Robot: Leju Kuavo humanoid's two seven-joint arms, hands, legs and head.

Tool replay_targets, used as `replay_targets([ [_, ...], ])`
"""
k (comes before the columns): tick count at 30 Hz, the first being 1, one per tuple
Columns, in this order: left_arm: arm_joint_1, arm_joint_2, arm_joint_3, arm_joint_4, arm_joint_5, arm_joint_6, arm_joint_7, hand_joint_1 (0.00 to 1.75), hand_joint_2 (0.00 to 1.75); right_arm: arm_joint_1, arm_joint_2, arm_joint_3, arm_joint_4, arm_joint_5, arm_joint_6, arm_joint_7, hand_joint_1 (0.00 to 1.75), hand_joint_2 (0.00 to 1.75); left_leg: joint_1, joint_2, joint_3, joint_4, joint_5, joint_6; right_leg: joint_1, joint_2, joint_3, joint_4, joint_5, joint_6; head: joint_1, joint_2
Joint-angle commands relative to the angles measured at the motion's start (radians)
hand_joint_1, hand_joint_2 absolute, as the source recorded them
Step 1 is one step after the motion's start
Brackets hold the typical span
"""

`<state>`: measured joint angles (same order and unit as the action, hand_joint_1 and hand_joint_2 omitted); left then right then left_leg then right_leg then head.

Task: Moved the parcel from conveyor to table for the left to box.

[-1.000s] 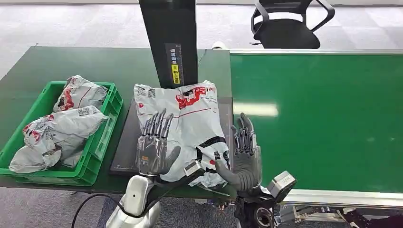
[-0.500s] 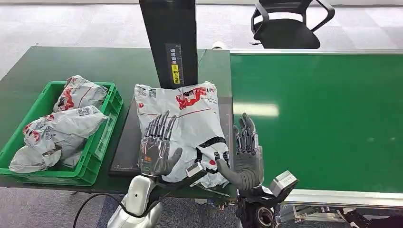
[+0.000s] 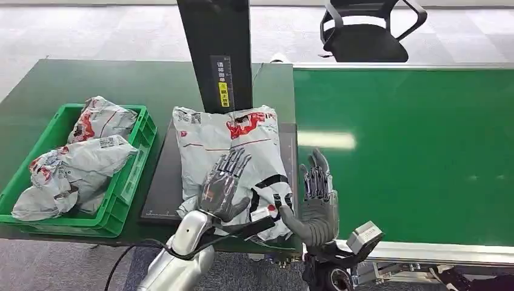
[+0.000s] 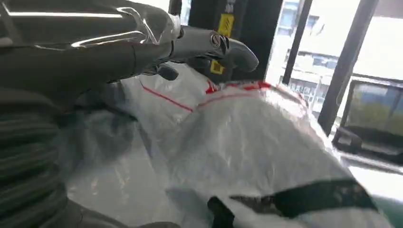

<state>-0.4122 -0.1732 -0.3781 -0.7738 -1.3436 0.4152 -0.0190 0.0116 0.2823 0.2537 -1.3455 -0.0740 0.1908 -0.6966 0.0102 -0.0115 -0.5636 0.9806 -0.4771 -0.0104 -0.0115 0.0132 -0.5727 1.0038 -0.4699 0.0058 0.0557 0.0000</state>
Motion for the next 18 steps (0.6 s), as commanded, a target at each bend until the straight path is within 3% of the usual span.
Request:
replay_targets([
  [1, -0.195, -0.01, -0.052, 0.411, 0.01, -0.046, -0.014, 0.0, 1.75, -0.048, -0.015, -0.052, 0.092, -0.021, 0.022, -0.002, 0.0, 1.75, 0.0, 0.0, 0.002, -0.001, 0.001, 0.0, 0.001, -0.002, 0.004, -0.002, 0.001, 0.0, 0.0, 0.0],
  [18, -0.215, -0.006, -0.067, 0.392, 0.013, -0.082, -0.022, 0.0, 1.75, -0.044, -0.011, -0.054, 0.095, -0.02, 0.018, -0.001, 0.0, 1.75, 0.0, 0.001, 0.01, -0.001, 0.001, 0.0, 0.001, 0.0, 0.011, -0.002, 0.001, 0.0, 0.0, 0.0],
])
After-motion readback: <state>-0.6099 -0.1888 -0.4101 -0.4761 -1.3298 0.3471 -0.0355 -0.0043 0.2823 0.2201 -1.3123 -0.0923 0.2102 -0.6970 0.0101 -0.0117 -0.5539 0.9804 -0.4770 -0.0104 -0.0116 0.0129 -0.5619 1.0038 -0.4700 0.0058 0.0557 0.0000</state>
